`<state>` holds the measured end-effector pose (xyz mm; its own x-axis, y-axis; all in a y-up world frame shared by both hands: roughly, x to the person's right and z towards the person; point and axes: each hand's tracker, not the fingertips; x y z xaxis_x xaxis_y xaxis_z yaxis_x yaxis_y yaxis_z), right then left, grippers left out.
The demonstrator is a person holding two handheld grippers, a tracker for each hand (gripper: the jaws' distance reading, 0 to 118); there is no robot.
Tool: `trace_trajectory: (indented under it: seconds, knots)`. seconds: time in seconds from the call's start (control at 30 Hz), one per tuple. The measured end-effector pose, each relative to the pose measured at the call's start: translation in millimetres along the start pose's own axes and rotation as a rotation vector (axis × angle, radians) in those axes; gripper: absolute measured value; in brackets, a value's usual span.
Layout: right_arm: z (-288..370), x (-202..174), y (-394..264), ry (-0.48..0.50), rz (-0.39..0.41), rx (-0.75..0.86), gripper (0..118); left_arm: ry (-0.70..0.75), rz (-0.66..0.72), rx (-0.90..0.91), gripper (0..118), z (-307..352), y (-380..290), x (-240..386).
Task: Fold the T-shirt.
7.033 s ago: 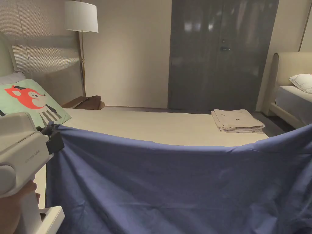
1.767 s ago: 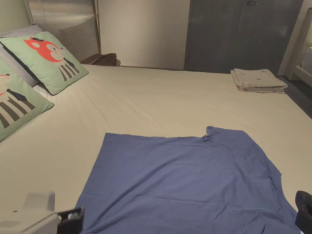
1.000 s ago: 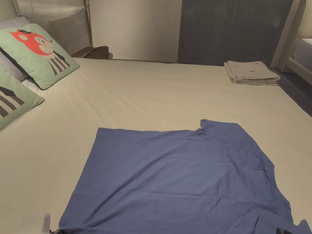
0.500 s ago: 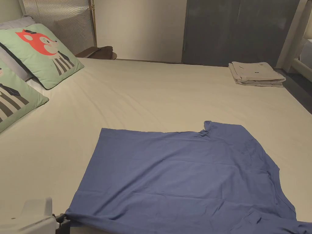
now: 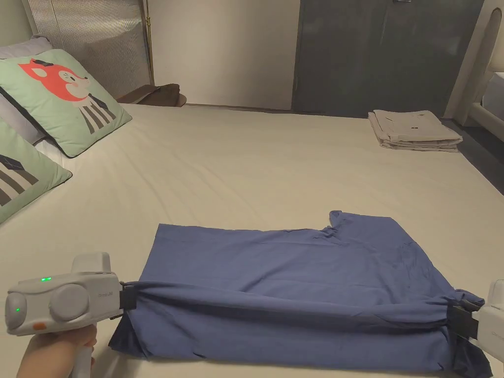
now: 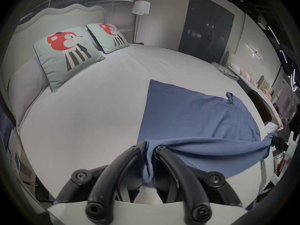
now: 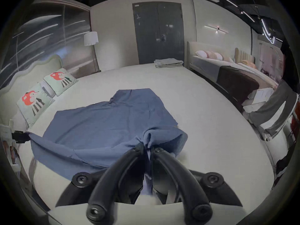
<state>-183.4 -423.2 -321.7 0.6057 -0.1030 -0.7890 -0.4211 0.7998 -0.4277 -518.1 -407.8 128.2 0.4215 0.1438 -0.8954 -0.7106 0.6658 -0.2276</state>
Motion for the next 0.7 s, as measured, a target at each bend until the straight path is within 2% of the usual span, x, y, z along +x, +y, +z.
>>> trace_trajectory:
  seconds: [0.33,0.63,0.67,0.7]
  knots:
    - [-70.3,1.5,11.2,-0.052,0.024,-0.136,6,0.051,0.017,-0.134,4,-71.8,15.6,6.2]
    - [-85.3,2.5,8.7,-0.058,0.03,-0.171,7,0.062,0.01,-0.151,4,-84.5,21.5,11.0]
    - [-85.3,3.2,8.8,-0.057,0.029,-0.171,7,0.061,0.008,-0.152,5,-84.6,21.3,11.1]
    - [-91.9,4.7,7.7,-0.055,0.026,-0.172,9,0.061,0.005,-0.152,14,-84.8,21.0,11.3]
